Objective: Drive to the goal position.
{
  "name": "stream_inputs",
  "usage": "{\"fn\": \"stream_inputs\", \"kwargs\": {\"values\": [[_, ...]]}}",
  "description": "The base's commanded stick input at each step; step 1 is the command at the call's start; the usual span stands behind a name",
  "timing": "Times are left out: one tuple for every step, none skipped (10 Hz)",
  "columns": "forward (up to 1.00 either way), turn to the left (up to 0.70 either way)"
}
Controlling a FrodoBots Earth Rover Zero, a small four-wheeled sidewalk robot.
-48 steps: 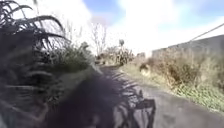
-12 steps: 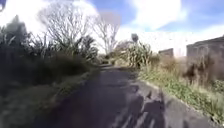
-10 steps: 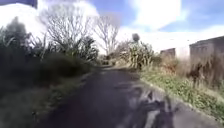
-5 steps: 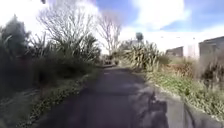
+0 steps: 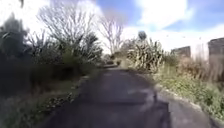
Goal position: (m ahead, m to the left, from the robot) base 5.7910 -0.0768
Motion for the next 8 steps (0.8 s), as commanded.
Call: {"fn": "stream_inputs", "kwargs": {"values": [[0.85, -0.13], [0.85, 0.00], [0.85, 0.00], [0.85, 0.00], [0.85, 0.00], [0.85, 0.00], [0.85, 0.00], [0.85, 0.00]]}}
